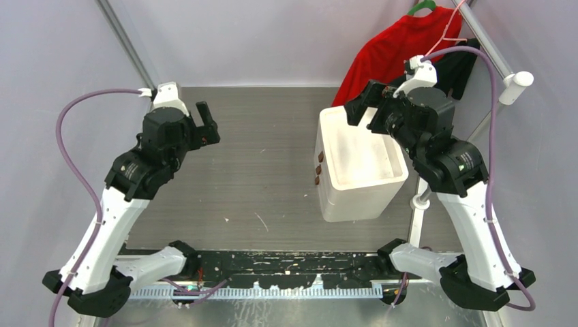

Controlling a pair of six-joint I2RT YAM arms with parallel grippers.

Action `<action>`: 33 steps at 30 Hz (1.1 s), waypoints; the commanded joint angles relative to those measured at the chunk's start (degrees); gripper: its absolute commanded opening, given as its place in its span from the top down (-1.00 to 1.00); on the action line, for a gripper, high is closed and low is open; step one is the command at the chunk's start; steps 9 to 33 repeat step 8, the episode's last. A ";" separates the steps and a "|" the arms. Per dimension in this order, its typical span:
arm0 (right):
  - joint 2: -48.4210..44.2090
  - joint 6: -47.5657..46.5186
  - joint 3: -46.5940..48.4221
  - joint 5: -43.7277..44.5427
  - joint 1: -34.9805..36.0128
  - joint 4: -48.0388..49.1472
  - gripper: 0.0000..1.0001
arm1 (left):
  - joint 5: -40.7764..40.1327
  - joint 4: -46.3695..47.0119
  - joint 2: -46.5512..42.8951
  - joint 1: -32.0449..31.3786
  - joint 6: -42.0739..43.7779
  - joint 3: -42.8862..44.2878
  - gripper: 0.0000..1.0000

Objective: Organize the makeup

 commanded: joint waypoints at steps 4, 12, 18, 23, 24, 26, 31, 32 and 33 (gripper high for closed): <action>-0.37 1.12 -1.45 0.11 0.11 4.56 -1.00 | -2.92 0.13 0.12 -0.08 1.41 -0.27 -0.99; -0.57 1.47 -1.79 0.35 0.05 4.47 -1.00 | -6.52 -1.23 1.04 -0.08 -0.98 0.10 -0.99; -0.57 1.47 -1.79 0.35 0.05 4.47 -1.00 | -6.52 -1.23 1.04 -0.08 -0.98 0.10 -0.99; -0.57 1.47 -1.79 0.35 0.05 4.47 -1.00 | -6.52 -1.23 1.04 -0.08 -0.98 0.10 -0.99; -0.57 1.47 -1.79 0.35 0.05 4.47 -1.00 | -6.52 -1.23 1.04 -0.08 -0.98 0.10 -0.99; -0.57 1.47 -1.79 0.35 0.05 4.47 -1.00 | -6.52 -1.23 1.04 -0.08 -0.98 0.10 -0.99; -0.57 1.47 -1.79 0.35 0.05 4.47 -1.00 | -6.52 -1.23 1.04 -0.08 -0.98 0.10 -0.99; -0.57 1.47 -1.79 0.35 0.05 4.47 -1.00 | -6.52 -1.23 1.04 -0.08 -0.98 0.10 -0.99; -0.57 1.47 -1.79 0.35 0.05 4.47 -1.00 | -6.52 -1.23 1.04 -0.08 -0.98 0.10 -0.99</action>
